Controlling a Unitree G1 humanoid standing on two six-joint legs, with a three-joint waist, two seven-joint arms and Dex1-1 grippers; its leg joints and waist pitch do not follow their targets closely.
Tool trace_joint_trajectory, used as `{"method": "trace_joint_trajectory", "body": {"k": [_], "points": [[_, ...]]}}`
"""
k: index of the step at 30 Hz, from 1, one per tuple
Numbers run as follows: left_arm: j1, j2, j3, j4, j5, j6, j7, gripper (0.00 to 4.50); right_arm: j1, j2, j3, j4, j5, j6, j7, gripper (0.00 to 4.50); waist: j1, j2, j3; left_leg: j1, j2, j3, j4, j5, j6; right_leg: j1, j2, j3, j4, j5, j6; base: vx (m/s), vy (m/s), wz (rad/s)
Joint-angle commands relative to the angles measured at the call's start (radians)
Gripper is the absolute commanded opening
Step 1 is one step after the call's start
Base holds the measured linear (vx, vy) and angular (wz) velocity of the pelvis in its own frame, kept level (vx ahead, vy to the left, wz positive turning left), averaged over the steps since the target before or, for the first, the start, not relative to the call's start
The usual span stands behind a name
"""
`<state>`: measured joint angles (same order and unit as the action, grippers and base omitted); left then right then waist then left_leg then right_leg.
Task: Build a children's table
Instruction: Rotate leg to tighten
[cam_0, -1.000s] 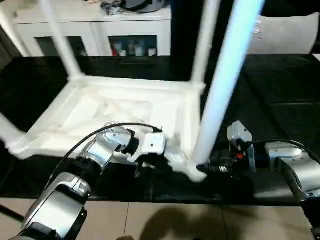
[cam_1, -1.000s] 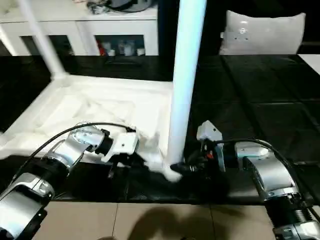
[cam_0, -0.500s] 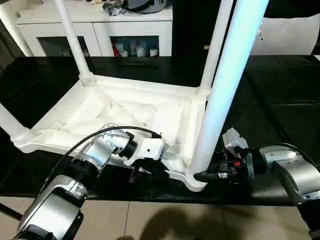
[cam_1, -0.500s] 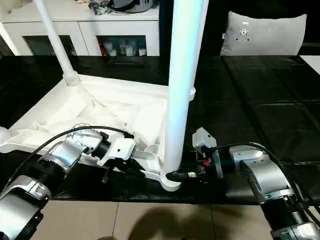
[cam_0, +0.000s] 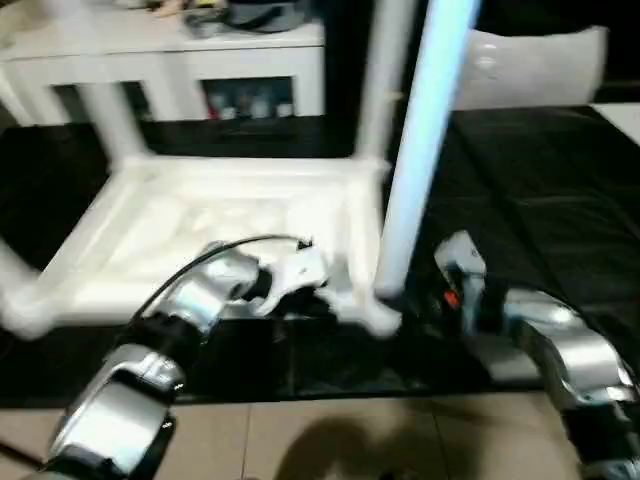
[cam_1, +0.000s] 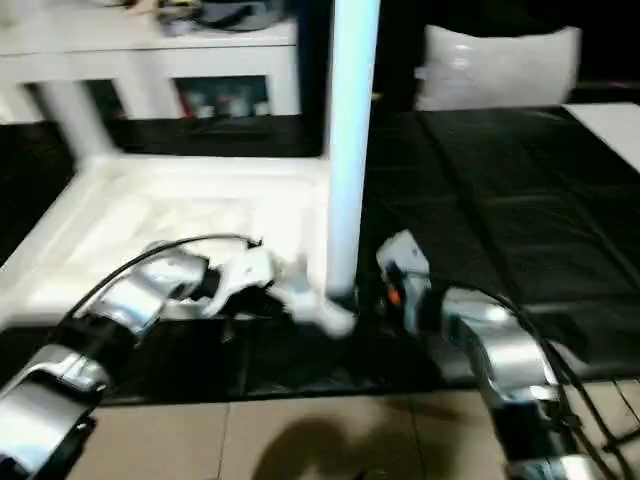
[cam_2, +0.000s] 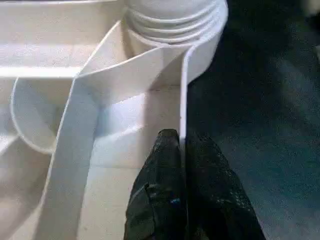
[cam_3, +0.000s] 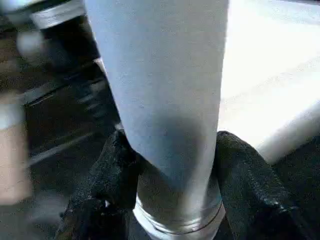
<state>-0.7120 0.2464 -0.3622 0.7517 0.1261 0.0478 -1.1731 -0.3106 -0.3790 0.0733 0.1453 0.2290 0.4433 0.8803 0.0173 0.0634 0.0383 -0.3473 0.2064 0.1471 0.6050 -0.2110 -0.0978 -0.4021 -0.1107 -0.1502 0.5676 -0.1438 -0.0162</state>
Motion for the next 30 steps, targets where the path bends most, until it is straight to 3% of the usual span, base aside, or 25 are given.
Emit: {"method": "trace_joint_trajectory", "body": {"k": [1, 2, 4, 6, 7, 9, 13, 15, 16, 20, 23, 27, 30], "points": [[-0.005, -0.080, -0.018, -0.037, -0.006, 0.063, 0.073, 0.00, -0.027, 0.090, 0.021, 0.027, -0.026, 0.071, -0.155, 1.98, -0.009, -0.018, -0.052, -0.014, -0.003, 0.004, -0.073, -0.270, 0.047, 0.060, -0.033, 0.022, -0.108, -0.577, -0.032, 0.000, 0.000, 0.00], [-0.008, -0.112, -0.007, -0.040, 0.001, 0.100, 0.131, 0.00, -0.046, 0.147, 0.013, 0.047, -0.059, 0.085, -0.265, 1.97, -0.023, -0.015, -0.054, -0.016, -0.002, 0.001, -0.074, -0.273, 0.045, 0.061, -0.034, 0.020, -0.107, -0.555, -0.044, 0.000, 0.000, 0.00], [-0.010, -0.131, 0.003, -0.039, 0.001, 0.115, 0.164, 0.00, -0.059, 0.177, 0.008, 0.066, -0.073, 0.088, -0.317, 1.97, -0.041, -0.019, -0.053, -0.018, -0.007, 0.001, -0.072, -0.282, 0.051, 0.061, -0.031, 0.017, -0.111, -0.559, -0.042, 0.000, 0.000, 0.00], [-0.014, -0.158, 0.015, -0.035, 0.007, 0.138, 0.214, 0.00, -0.079, 0.216, 0.008, 0.095, -0.099, 0.083, -0.381, 1.97, -0.049, -0.016, -0.053, -0.014, -0.009, 0.002, -0.070, -0.291, 0.062, 0.057, -0.032, 0.017, -0.114, -0.570, -0.044, 0.000, 0.000, 0.00], [-0.020, -0.174, 0.021, -0.031, 0.013, 0.141, 0.251, 0.00, -0.091, 0.241, 0.006, 0.115, -0.095, 0.035, -0.384, 1.97, -0.053, -0.017, -0.054, -0.016, -0.009, 0.002, -0.069, -0.294, 0.066, 0.057, -0.033, 0.016, -0.113, -0.571, -0.045, 0.000, 0.000, 0.00], [-0.023, -0.178, 0.024, -0.030, 0.014, 0.143, 0.267, 0.00, -0.094, 0.244, 0.008, 0.112, -0.092, 0.019, -0.381, 2.64, -0.057, -0.017, -0.054, -0.016, -0.009, 0.002, -0.069, -0.293, 0.075, 0.057, -0.033, 0.018, -0.115, -0.562, -0.047, 0.000, 0.000, 0.00], [-0.020, -0.147, 0.021, -0.030, 0.022, 0.119, 0.251, 0.00, -0.068, 0.199, 0.010, 0.074, -0.093, -0.003, -0.315, 2.92, -0.048, -0.021, -0.062, -0.022, 0.001, 0.003, -0.073, -0.221, 0.105, 0.065, -0.036, 0.035, -0.094, -0.436, -0.100, 0.000, 0.000, 0.00], [-0.019, -0.144, 0.024, -0.030, 0.024, 0.119, 0.252, 0.00, -0.064, 0.191, 0.009, 0.070, -0.091, -0.007, -0.309, 3.05, -0.039, -0.020, -0.066, -0.025, 0.005, 0.004, -0.073, -0.168, 0.118, 0.069, -0.037, 0.042, -0.080, -0.354, -0.131, 0.000, 0.000, 0.00], [-0.018, -0.138, 0.024, -0.029, 0.027, 0.112, 0.247, 0.00, -0.060, 0.181, 0.008, 0.067, -0.087, -0.013, -0.297, 3.05, -0.034, -0.015, -0.067, -0.024, 0.006, 0.006, -0.071, -0.145, 0.125, 0.069, -0.037, 0.044, -0.076, -0.315, -0.150, 0.000, 0.000, 0.00], [-0.011, -0.067, 0.001, 0.002, 0.044, 0.018, 0.161, 0.00, -0.026, 0.055, -0.005, 0.049, -0.047, -0.083, -0.107, 3.47, -0.015, -0.015, -0.071, -0.022, 0.006, 0.009, -0.067, -0.116, 0.156, 0.077, -0.037, 0.049, -0.065, -0.234, -0.179, 0.000, 0.000, 0.00], [-0.009, -0.047, -0.007, 0.010, 0.045, -0.022, 0.126, 0.00, -0.023, 0.017, -0.011, 0.047, -0.039, -0.098, -0.057, 3.80, -0.008, -0.014, -0.071, -0.024, 0.009, 0.008, -0.068, -0.092, 0.162, 0.077, -0.038, 0.049, -0.060, -0.212, -0.193, 0.000, 0.000, 0.00], [-0.003, -0.013, -0.027, 0.011, 0.046, -0.059, 0.058, 0.00, -0.021, -0.042, -0.013, 0.050, -0.036, -0.113, 0.013, 4.06, -0.001, -0.014, -0.067, -0.018, 0.012, 0.009, -0.072, -0.135, 0.143, 0.074, -0.037, 0.050, -0.066, -0.274, -0.183, 0.000, 0.000, 0.00], [0.001, 0.031, -0.057, 0.011, 0.036, -0.167, -0.069, 0.00, -0.025, -0.123, 0.000, 0.047, -0.022, -0.158, 0.147, 4.06, 0.008, -0.014, -0.068, -0.017, 0.014, 0.010, -0.072, -0.148, 0.141, 0.074, -0.038, 0.052, -0.066, -0.276, -0.181, 0.000, 0.000, 0.00]]}}
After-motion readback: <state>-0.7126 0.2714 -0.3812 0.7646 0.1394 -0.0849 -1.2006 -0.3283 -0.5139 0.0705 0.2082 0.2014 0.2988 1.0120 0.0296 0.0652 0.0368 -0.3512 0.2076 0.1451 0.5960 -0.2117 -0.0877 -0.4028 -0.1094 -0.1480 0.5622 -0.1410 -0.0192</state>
